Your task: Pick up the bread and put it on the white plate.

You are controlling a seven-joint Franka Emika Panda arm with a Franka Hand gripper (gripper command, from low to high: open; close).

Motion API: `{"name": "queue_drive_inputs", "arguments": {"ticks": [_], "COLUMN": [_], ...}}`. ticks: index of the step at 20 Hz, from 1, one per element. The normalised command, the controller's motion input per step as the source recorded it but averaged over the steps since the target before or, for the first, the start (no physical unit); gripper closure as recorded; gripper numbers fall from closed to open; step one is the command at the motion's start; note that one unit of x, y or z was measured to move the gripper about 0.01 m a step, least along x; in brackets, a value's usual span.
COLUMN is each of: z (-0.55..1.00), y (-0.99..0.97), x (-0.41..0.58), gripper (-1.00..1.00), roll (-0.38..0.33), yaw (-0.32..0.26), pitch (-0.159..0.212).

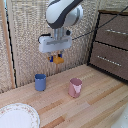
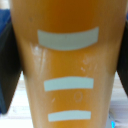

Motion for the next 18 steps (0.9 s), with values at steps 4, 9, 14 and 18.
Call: {"name": "queue_drive_inputs", "arguments": {"ticks": [4,9,14,18], "z": [0.01,0.00,-0.01,-0.21], "y": [0.97,0.98,0.99,0.98], "x": [-0.006,0.000,0.000,0.000], "gripper": [1.00,1.00,1.00,1.00], "roll": [-0.020,-0.019,-0.028,-0.077], "yaw": [-0.005,0.000,0.000,0.000], "pitch": [-0.017,-0.010,0.000,0.002]}}
